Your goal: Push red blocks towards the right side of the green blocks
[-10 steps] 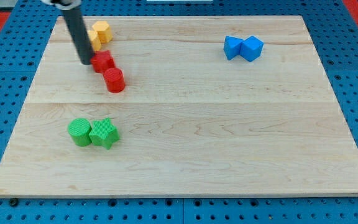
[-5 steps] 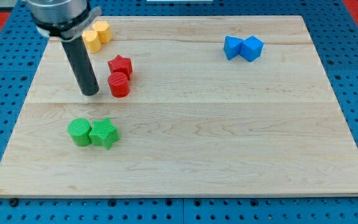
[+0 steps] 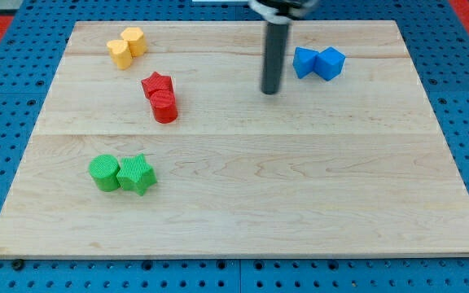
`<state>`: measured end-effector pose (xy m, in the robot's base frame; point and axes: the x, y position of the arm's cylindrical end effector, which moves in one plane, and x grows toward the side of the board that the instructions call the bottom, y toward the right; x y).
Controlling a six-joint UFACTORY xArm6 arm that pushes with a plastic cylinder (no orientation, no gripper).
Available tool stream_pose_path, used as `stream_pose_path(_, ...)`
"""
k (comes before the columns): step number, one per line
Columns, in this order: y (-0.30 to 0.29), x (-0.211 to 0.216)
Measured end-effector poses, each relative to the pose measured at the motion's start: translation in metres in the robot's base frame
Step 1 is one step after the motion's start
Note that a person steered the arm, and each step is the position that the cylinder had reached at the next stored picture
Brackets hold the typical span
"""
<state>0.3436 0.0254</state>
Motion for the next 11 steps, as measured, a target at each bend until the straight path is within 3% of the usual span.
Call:
stream_pose_path(1, -0.061, -0.055)
stream_pose_path(2, -0.107, -0.058)
stream_pose_path(3, -0.121, -0.014)
stream_pose_path(4, -0.165, -0.027)
stream_pose_path(5, -0.162, -0.034)
stream_pose_path(7, -0.162, -0.004)
stream_pose_path(10, -0.137, 0.073)
stream_pose_path(11, -0.146, 0.049)
